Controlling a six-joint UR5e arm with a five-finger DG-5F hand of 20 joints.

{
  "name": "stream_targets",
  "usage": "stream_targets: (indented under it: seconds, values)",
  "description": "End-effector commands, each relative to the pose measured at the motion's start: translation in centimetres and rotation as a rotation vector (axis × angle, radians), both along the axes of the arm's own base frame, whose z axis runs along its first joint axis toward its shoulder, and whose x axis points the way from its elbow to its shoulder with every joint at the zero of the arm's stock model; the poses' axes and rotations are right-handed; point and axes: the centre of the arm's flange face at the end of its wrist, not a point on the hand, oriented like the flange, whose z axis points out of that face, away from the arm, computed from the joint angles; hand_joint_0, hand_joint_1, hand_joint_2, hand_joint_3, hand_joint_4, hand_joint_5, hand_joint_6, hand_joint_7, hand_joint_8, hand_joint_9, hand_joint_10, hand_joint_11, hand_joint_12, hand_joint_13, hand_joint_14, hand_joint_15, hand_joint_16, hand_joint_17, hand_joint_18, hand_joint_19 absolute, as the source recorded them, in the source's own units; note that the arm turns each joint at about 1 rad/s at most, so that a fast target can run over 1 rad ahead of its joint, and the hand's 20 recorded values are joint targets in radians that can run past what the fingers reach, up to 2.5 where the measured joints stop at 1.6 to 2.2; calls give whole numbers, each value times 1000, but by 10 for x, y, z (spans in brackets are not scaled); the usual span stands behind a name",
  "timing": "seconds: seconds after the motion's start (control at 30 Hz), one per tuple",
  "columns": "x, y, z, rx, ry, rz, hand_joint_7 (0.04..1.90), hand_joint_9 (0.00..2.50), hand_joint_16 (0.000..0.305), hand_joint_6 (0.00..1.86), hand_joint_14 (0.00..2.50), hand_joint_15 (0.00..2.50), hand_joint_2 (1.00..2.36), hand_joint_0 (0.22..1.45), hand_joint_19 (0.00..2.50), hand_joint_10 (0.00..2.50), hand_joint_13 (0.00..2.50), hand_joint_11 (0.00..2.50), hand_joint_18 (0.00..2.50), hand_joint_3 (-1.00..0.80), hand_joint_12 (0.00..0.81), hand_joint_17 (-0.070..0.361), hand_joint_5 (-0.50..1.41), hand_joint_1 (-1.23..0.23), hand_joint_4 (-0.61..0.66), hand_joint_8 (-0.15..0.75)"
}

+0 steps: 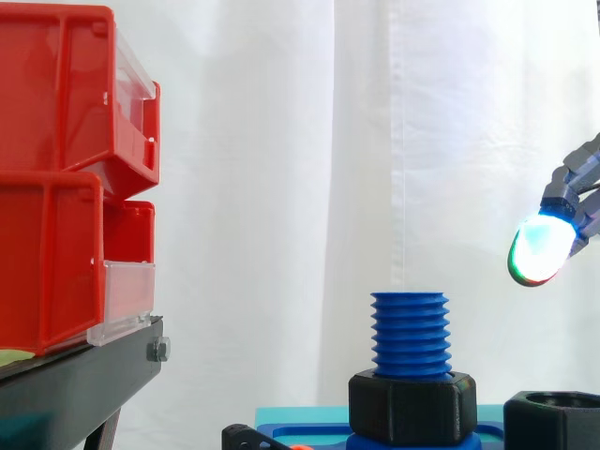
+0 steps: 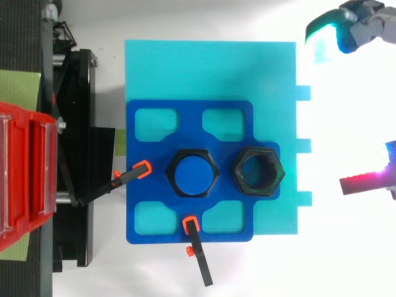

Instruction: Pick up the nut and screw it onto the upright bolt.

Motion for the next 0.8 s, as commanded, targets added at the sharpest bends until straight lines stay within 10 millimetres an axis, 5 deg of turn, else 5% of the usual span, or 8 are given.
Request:
stream_targets:
  seconds: [0.0,0.1,0.3,0.73,0.77]
  values:
    - [1,7,1,-91,29,1,714,182,57,502,0,0,1000,340,0,0,121,0,0,-500,408,129,-293,-763,199,284]
    - [5,15,-1,-121,15,6,722,116,59,502,0,0,1000,326,0,1,70,0,0,-500,411,132,-300,-730,183,277]
    - [27,63,-48,-170,-6,-16,716,91,61,502,0,0,1000,312,0,0,53,0,0,-500,420,138,-300,-692,184,283]
    - [36,104,-50,-270,-35,-12,714,80,61,502,0,0,1000,325,0,0,39,0,0,-500,417,137,-300,-624,190,283]
    - [40,108,-64,-278,-21,-18,718,83,61,502,0,0,1000,326,0,0,40,0,0,-500,417,136,-300,-617,194,283]
